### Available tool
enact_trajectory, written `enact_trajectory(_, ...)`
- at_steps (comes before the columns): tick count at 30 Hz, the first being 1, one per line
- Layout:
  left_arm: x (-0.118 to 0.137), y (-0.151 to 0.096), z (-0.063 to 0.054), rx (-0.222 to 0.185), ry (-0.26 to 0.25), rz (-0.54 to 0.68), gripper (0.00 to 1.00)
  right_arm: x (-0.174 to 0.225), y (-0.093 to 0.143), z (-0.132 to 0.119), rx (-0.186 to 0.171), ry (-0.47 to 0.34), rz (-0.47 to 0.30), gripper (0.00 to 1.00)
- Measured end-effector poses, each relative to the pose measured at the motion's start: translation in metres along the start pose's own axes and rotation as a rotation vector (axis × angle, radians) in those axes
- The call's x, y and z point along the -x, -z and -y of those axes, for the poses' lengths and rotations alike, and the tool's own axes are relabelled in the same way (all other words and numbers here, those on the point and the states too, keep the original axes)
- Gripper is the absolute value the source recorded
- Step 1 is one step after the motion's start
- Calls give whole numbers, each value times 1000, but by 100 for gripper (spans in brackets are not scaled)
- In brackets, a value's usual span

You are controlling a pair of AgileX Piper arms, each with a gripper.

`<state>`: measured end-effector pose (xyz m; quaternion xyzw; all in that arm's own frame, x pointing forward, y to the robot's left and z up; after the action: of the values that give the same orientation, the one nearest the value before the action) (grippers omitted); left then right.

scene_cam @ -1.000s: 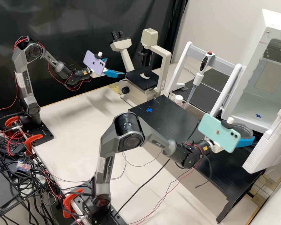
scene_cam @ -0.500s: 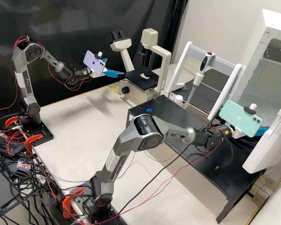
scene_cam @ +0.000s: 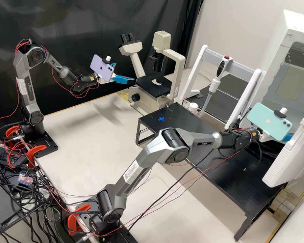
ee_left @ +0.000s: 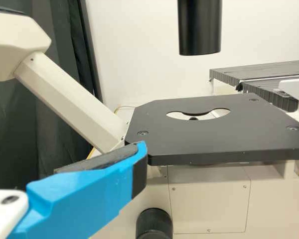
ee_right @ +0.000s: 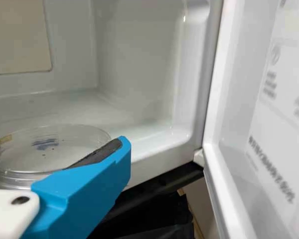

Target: Move the petri dish to the incubator

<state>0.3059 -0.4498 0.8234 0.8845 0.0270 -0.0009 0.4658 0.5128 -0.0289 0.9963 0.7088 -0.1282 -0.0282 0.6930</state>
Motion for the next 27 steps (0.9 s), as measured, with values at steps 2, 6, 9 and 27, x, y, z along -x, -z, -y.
enact_trajectory(2,0,0,0,0,0,0,100,-4,2,1,-13,1,-11,0)
enact_trajectory(6,0,0,0,0,0,0,100,-13,9,8,5,16,-28,0)
enact_trajectory(9,0,0,0,0,0,0,100,-18,15,15,38,26,-37,0)
enact_trajectory(27,0,0,0,0,0,0,100,-37,15,29,21,20,-28,0)
